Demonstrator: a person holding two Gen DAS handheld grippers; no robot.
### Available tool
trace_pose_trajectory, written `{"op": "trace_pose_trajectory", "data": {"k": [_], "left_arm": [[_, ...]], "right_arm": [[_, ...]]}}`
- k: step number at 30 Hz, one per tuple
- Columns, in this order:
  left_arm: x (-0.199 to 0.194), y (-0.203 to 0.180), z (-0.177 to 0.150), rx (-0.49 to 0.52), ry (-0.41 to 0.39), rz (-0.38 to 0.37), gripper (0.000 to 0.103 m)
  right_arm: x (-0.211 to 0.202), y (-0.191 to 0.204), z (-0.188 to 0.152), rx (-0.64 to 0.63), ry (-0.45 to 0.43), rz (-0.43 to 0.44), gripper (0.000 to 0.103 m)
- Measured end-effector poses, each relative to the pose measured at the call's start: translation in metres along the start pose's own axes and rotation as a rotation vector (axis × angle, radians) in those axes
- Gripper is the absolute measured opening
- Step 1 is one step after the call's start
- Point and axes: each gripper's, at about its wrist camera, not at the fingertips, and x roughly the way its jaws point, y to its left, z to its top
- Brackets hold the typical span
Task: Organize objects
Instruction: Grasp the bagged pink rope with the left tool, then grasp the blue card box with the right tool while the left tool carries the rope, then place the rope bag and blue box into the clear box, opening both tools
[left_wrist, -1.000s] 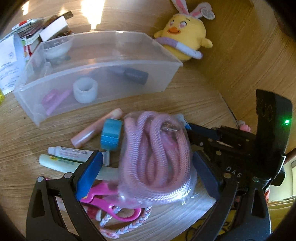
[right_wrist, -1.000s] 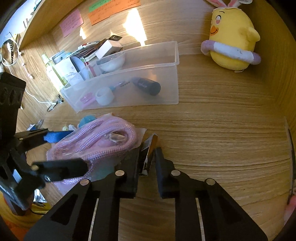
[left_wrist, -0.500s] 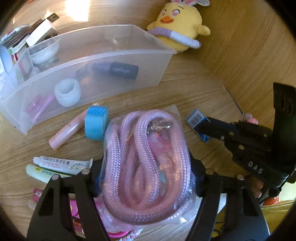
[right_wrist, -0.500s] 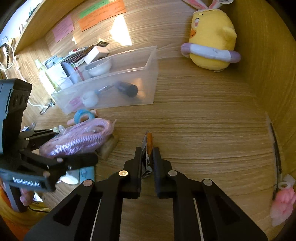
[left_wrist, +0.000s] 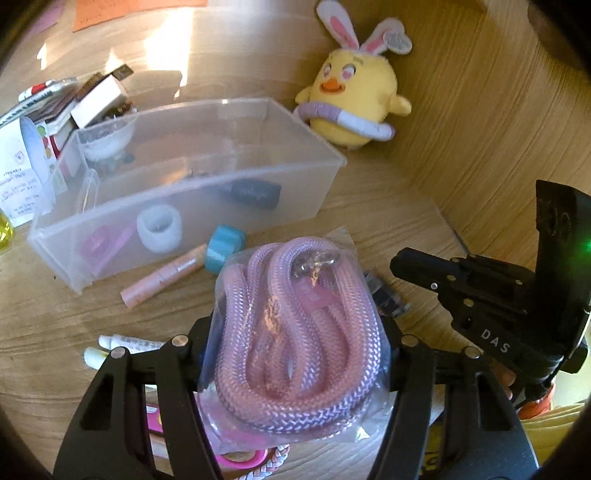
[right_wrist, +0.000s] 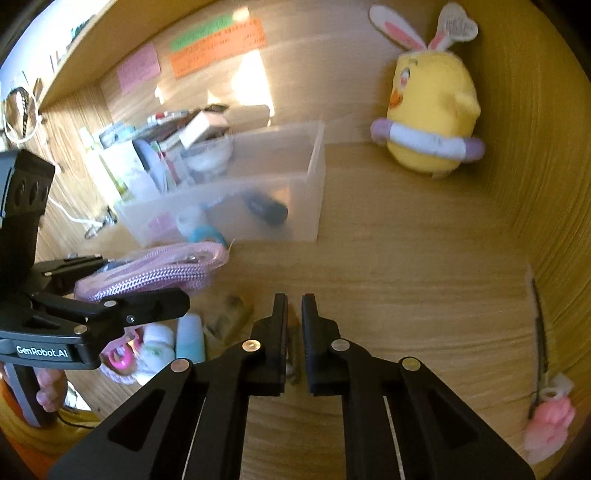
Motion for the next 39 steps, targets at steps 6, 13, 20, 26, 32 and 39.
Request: {"op": "trace_pose_trajectory", "data": {"k": [6,13,20,26,32,39], "left_arm": [[-0.028,0.007,0.015,-0.032,-0.083,-0.031,0.064],[-0.06,0.035,0.032,-0.073,-0.18,0.029,0.064],[-0.066,0.083,0.045,-0.151,-0.211,0.139,0.064],[-0.055,0.11,0.051,-0.19,-0.19,0.177,0.064],[-0.046,0.116,0.055,-0.179,-0.174,0.184,0.064],[-0.03,0.121,0.065,-0.179,-0.14,0.145,0.064]], "right_arm": [[-0.009,0.004,0.013,-0.012,-0.022,0.014,0.007],[0.012,0.013,-0.002,-0.028,0.094,0.029,0.033],[0.032,0.028,-0.021,-0.115,0.149,-0.048,0.033],[0.032,0.029,-0.015,-0.131,0.116,-0.08,0.025],[0.012,0.029,0.017,-0.09,0.007,-0.062,0.025],[-0.008,0.04,0.065,-0.033,-0.119,0.059,0.025]]}}
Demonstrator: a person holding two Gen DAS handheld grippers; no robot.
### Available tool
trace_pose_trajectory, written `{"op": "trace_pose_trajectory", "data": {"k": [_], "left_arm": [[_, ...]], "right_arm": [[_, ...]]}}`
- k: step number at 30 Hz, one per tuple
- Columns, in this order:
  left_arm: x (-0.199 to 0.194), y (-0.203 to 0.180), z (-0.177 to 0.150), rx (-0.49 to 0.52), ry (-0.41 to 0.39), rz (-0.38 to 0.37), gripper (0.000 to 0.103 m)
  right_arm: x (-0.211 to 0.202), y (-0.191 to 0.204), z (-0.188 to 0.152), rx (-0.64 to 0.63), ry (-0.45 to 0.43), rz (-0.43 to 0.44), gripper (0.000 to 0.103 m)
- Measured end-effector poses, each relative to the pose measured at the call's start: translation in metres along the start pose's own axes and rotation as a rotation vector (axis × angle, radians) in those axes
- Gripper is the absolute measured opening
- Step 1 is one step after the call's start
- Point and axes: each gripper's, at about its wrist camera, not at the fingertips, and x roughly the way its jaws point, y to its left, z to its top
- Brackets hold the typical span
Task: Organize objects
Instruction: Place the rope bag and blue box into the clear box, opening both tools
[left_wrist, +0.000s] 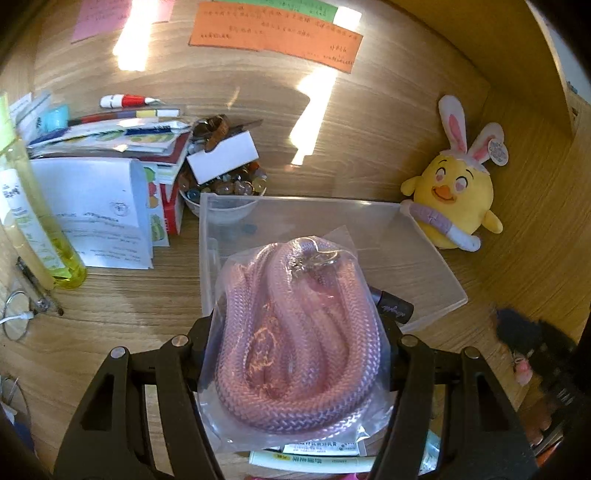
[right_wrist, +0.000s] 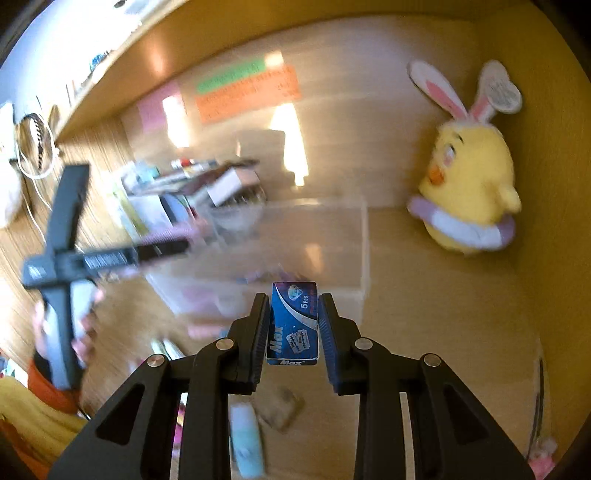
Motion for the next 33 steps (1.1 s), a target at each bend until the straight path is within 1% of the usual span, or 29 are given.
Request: {"op": "trace_pose_trajectory", "data": {"k": [4,8,12,17,22,24,27,29,31,33], "left_arm": [[0.012,-0.002,-0.002,0.015,0.037,-0.011,0.064],[0.019,-0.005,-0.006,0.049,0.058,-0.008,0.064],[0.021,-0.008,-0.007,0.071,0.056,0.002,0.065],[0.02,-0.008,-0.007,0.078,0.051,-0.003,0.071],[0.014,-0.009,-0.006,0.072,0.029,-0.008,0.081],[0.01,-0.011,-0.006,0.075,0.017,-0.004,0.082],[0.003,-0.012,-0.007,0.075,0.001,-0.002,0.084],[-0.003,-0.013,-0.007,0.072,-0.011,0.001,0.086],[-0.009,-0.013,-0.006,0.068,-0.03,0.005,0.089],[-0.019,-0.014,-0.007,0.071,-0.054,0.022,0.091]], "right_arm": [[0.016,0.005,0.019,-0.011,0.005,0.021,0.025],[0.045,0.004,0.03,-0.013,0.05,0.041,0.025],[0.076,0.004,0.036,-0.024,0.102,0.044,0.025],[0.104,0.003,0.038,-0.029,0.151,0.04,0.025],[0.127,0.008,0.033,-0.03,0.198,0.042,0.025],[0.132,0.011,0.031,-0.045,0.212,0.04,0.025],[0.131,0.016,0.031,-0.071,0.207,0.024,0.025],[0.128,0.017,0.033,-0.081,0.2,0.018,0.029],[0.12,0.018,0.033,-0.089,0.183,0.012,0.04],[0.11,0.02,0.034,-0.1,0.161,0.0,0.048]]}}
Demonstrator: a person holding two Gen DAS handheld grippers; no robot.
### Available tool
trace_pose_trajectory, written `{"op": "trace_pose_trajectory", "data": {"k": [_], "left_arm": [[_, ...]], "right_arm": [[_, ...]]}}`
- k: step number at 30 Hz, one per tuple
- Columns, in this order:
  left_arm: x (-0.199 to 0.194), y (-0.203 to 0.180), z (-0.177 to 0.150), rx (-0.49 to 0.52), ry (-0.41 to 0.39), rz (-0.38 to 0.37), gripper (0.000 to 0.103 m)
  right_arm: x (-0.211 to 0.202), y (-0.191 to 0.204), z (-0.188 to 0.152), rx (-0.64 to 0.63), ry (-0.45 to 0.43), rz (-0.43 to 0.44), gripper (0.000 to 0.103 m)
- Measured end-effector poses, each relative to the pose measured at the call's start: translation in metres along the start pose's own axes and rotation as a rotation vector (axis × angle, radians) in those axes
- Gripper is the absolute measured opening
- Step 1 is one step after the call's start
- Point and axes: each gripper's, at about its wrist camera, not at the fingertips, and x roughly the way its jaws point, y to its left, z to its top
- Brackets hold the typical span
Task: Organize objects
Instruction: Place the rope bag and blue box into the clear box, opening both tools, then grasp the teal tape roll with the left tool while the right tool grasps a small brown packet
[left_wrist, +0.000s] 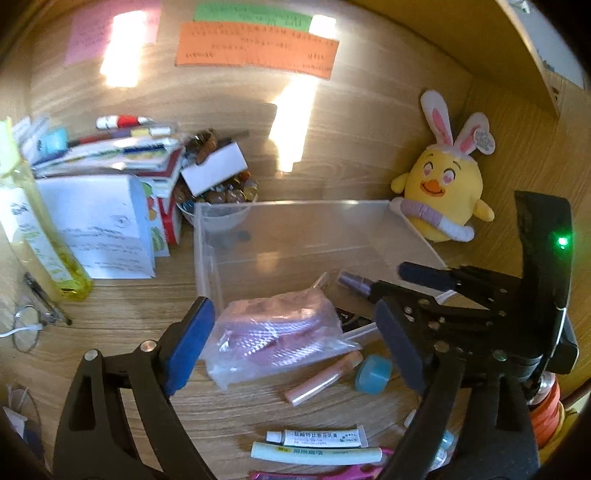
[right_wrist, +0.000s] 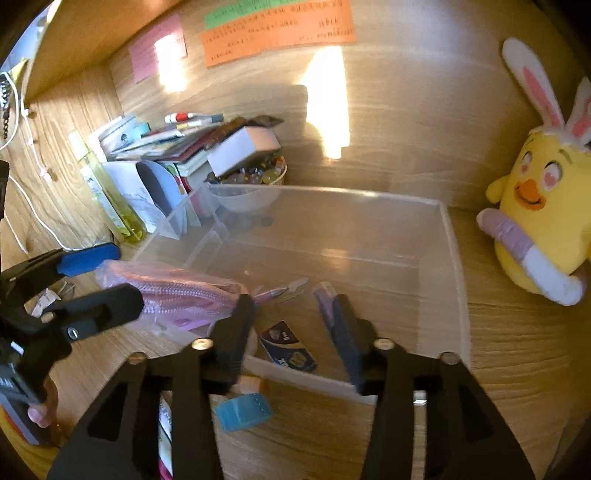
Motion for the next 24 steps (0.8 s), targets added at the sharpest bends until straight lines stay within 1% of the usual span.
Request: {"op": "trace_pose_trajectory", "data": {"k": [2,5,6,7,9,12,16,19,23,24], "left_arm": [[-0.011,-0.001,-0.001,0.011,-0.024,0.026,0.093],[-0.027,-0.002,-0.004,0.027,-0.058,0.057,0.098],[-0.031,-0.002,-0.006,0.027,-0.062,0.059,0.1],[-0.035,-0.001,-0.008,0.025,-0.064,0.059,0.101],[-0.038,0.001,-0.013,0.018,-0.056,0.058,0.101],[-0.035,0.003,-0.022,0.013,-0.023,0.067,0.101],[-0.02,0.003,-0.039,0.014,0.041,0.081,0.101],[-0.007,0.003,-0.053,0.007,0.099,0.056,0.101],[0.005,-0.005,-0.062,-0.001,0.134,0.022,0.101],[0.006,-0.009,-0.063,0.006,0.135,0.016,0.097]], "right_arm": [[-0.012,0.002,-0.001,-0.013,-0.024,-0.013,0.051],[-0.032,0.005,-0.003,-0.027,-0.058,-0.023,0.058],[-0.041,0.005,-0.005,-0.029,-0.075,-0.026,0.063],[-0.046,0.006,-0.007,-0.03,-0.086,-0.028,0.067],[-0.058,0.005,-0.014,-0.029,-0.108,-0.037,0.071],[-0.068,0.005,-0.026,-0.024,-0.112,-0.044,0.072],[-0.071,0.001,-0.048,-0.009,-0.083,-0.059,0.072],[-0.068,-0.002,-0.067,-0.003,-0.042,-0.068,0.072],[-0.058,-0.011,-0.091,0.022,0.026,-0.067,0.072],[-0.056,-0.013,-0.095,0.032,0.04,-0.059,0.072]]}}
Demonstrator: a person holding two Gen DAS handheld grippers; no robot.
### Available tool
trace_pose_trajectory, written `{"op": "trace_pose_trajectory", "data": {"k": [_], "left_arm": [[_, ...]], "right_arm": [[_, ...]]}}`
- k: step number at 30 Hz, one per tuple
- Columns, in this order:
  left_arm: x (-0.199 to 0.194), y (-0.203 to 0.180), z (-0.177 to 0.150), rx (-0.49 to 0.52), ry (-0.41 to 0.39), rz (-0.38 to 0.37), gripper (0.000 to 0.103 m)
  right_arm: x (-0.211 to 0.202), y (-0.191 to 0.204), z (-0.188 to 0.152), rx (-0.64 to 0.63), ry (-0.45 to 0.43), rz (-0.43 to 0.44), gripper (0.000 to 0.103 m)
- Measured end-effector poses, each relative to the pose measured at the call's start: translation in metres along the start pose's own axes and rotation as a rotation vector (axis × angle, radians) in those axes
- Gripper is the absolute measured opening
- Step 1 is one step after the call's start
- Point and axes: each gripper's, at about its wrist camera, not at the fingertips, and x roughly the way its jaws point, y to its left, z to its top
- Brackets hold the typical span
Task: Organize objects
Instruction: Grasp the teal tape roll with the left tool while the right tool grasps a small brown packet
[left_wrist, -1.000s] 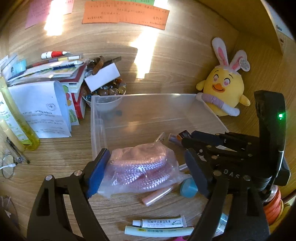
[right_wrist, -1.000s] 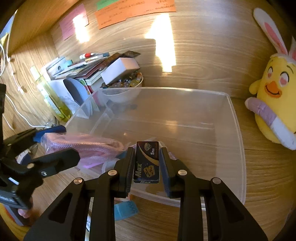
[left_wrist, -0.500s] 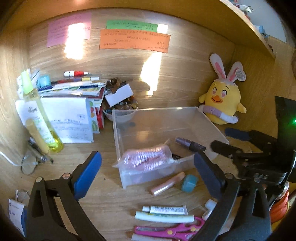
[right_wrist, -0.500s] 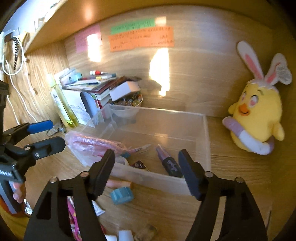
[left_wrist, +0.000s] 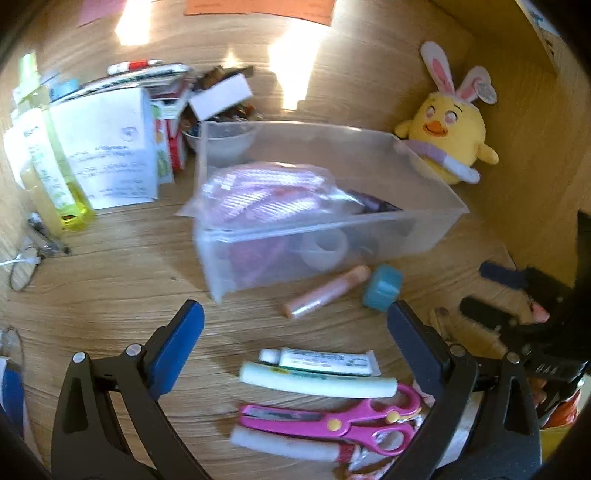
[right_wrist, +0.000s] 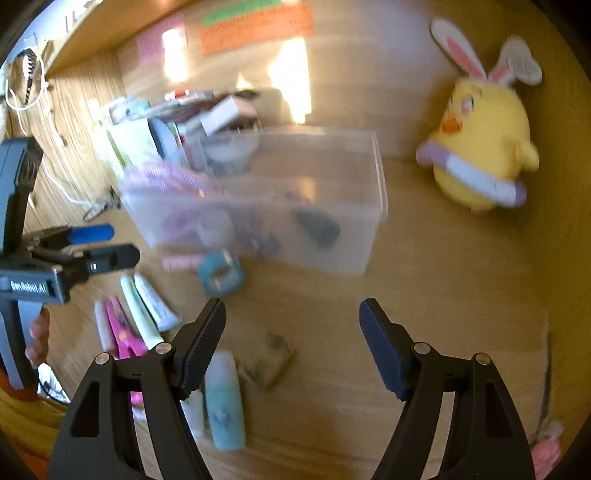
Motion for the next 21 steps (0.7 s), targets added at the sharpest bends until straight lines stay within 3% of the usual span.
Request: {"op": "trace_pose_trajectory", "data": {"k": [3,5,14,16,21], "left_arm": [[0.006,-0.014,0.0,0.037,0.013,-0.021,0.081],[0.011,-0.023,0.001,0.053,0.018,-0.03,0.079],[0.038,-0.052,0.004,0.098,0.073,-0.067,0.067],[0.044,-0.055,0.005,0.107,0.082,-0.071,0.059],[0.052,-0.062,0.004,0.138,0.088,-0.069,0.039]], "right_arm": [[0.012,-0.006,-0.012,0.032,0.052,0.023,0.071],[0.016,-0.006,-0.017,0.042,0.07,0.037,0.068],[0.025,0.006,-0.021,-0.005,0.089,0.057,0.033],[0.024,0.006,-0.021,-0.007,0.091,0.079,0.026],[0.02,0.003,-0.023,-0.012,0.087,0.072,0.024]]}}
